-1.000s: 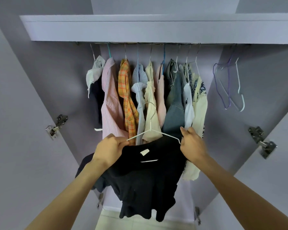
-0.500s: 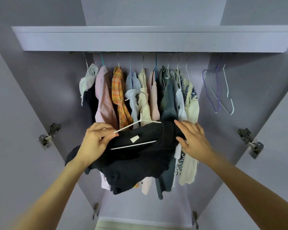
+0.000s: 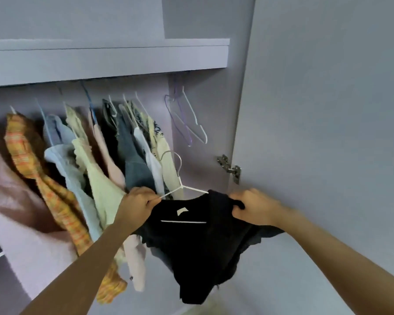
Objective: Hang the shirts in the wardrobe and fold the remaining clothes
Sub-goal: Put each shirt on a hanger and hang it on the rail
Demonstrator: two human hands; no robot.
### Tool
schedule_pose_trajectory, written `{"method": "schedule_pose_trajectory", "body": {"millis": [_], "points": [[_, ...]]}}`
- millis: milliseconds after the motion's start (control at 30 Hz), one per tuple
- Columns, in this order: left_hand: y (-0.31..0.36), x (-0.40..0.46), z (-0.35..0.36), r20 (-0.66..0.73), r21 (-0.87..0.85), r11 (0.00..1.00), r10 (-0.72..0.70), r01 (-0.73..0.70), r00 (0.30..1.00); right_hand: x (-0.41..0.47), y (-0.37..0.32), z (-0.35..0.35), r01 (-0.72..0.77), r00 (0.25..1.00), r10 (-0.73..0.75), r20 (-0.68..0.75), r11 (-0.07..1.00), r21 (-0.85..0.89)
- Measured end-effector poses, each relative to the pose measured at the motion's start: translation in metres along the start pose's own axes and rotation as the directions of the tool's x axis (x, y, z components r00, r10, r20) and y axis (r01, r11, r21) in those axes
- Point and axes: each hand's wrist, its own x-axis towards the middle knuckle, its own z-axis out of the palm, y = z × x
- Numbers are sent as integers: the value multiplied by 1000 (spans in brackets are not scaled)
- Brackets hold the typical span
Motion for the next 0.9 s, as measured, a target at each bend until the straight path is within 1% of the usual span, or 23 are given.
{"method": "schedule_pose_trajectory", "body": {"millis": [67,133,200,300,367,400,500,567,600,733,800,900], "points": [[19,24,15,29,111,992,53,-56,998,-13,7,-12,-89,995,89,-36,996,-19],[33,49,23,53,242,968,58,-69,997,-20,8,-23,-194,979,188,-82,978,-74],[40,69,23,29,347,937,38,-46,999,-22,5,-28,-277,957,262,-125,953,-122],[43,98,11,-6,480,877,30,-23,1000,-17,-2,-32,-314,939,289,-187,941,-123],[37,117,0,26,556,831,-5,-10,1000,-7,-7,-32,-312,932,286,-224,946,-89],[34,126,-6,58,582,813,-45,3,997,-1,-11,-32,-302,932,282,-228,951,-60],[24,150,-19,140,590,807,-143,34,980,25,-21,-31,-227,960,227,-165,974,20],[21,156,-21,194,569,822,-151,15,969,40,-30,-31,-179,974,183,-133,983,37],[17,157,-20,207,560,829,-153,11,966,49,-34,-31,-166,978,167,-128,986,17],[1,153,-20,167,531,847,-124,17,978,86,-52,-29,-161,974,145,-175,984,-82],[-10,151,-24,140,522,852,-130,38,982,107,-61,-29,-155,972,137,-192,985,-81],[-21,149,-29,98,486,872,-119,56,988,132,-71,-30,-144,960,131,-246,989,-34]]}}
